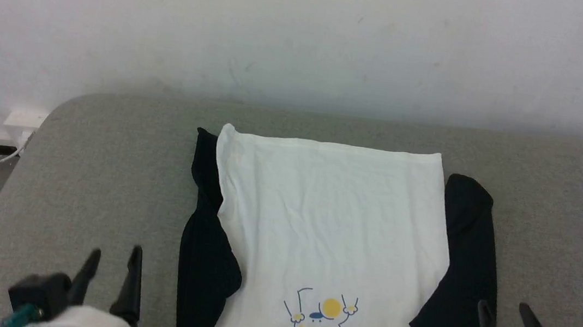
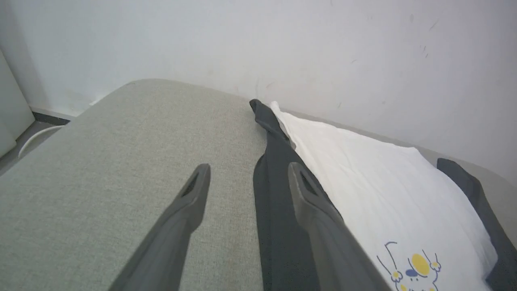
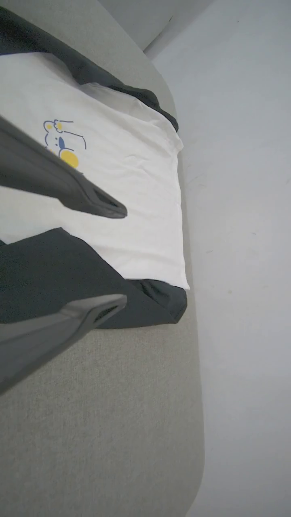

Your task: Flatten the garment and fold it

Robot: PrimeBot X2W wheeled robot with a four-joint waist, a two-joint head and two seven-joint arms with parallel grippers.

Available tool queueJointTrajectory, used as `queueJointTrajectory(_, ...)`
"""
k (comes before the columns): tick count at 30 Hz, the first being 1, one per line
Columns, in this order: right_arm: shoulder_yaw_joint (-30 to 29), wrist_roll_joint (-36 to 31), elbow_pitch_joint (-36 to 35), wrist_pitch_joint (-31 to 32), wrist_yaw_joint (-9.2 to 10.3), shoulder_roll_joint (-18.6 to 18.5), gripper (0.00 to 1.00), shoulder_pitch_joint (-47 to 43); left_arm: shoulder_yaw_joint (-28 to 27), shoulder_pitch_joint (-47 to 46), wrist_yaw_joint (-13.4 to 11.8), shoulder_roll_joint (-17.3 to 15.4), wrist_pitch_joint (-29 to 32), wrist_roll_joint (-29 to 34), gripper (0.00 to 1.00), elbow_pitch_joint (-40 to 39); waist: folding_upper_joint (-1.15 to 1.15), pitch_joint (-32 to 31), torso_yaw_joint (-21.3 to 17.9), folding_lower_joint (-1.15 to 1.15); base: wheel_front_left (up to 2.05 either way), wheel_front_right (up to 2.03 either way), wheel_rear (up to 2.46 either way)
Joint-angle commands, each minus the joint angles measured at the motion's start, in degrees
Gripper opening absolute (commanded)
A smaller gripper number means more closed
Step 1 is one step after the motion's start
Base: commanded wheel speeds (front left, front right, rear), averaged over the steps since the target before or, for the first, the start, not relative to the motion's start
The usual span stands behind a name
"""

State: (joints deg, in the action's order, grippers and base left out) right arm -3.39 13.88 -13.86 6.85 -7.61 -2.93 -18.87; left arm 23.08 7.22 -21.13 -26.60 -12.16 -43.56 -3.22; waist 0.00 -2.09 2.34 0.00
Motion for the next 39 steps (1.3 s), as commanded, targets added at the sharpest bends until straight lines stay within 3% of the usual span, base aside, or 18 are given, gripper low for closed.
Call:
queueJointTrajectory(1,-0.1,-0.1,-0.9,-0.3,0.12,0.0,1.00,1.4,-0.7,-2.7,-0.2,-0.7,-0.4,0.8,1.00,-0.3,0.00,1.5,-0.1,0.00,0.00,0.00,0.00)
queueJointTrajectory(7,-0.1,-1.2,-4.8,0.3,0.12,0.0,1.00,5.6,-2.5,-17.0,3.4,-2.5,1.5,1.3,1.00,3.0,0.00,7.6,-1.2,0.00,0.00,0.00,0.00)
queueJointTrajectory(14,-0.1,-2.8,-7.0,0.1,0.12,0.0,1.00,11.4,-2.0,-36.0,11.1,-4.0,8.5,-0.4,1.00,13.5,0.00,15.3,-3.6,0.00,0.00,0.00,0.00)
queueJointTrajectory(25,2.2,-2.9,-6.8,-0.5,0.12,0.0,1.00,17.8,3.4,-56.8,21.0,-5.5,30.2,-3.9,1.00,32.4,0.00,23.3,-9.1,0.00,0.00,0.00,0.00)
queueJointTrajectory(31,2.7,-1.3,-4.8,-1.4,0.12,0.0,1.00,18.7,5.0,-60.2,23.7,-7.3,40.9,-6.3,1.00,39.4,0.00,26.0,-11.6,0.00,0.00,0.00,0.00)
queueJointTrajectory(39,3.2,0.0,-2.2,-2.3,0.12,0.0,1.00,19.6,7.8,-59.4,24.0,-7.7,50.4,-7.3,1.00,45.7,0.00,27.3,-13.3,0.00,0.00,0.00,0.00)
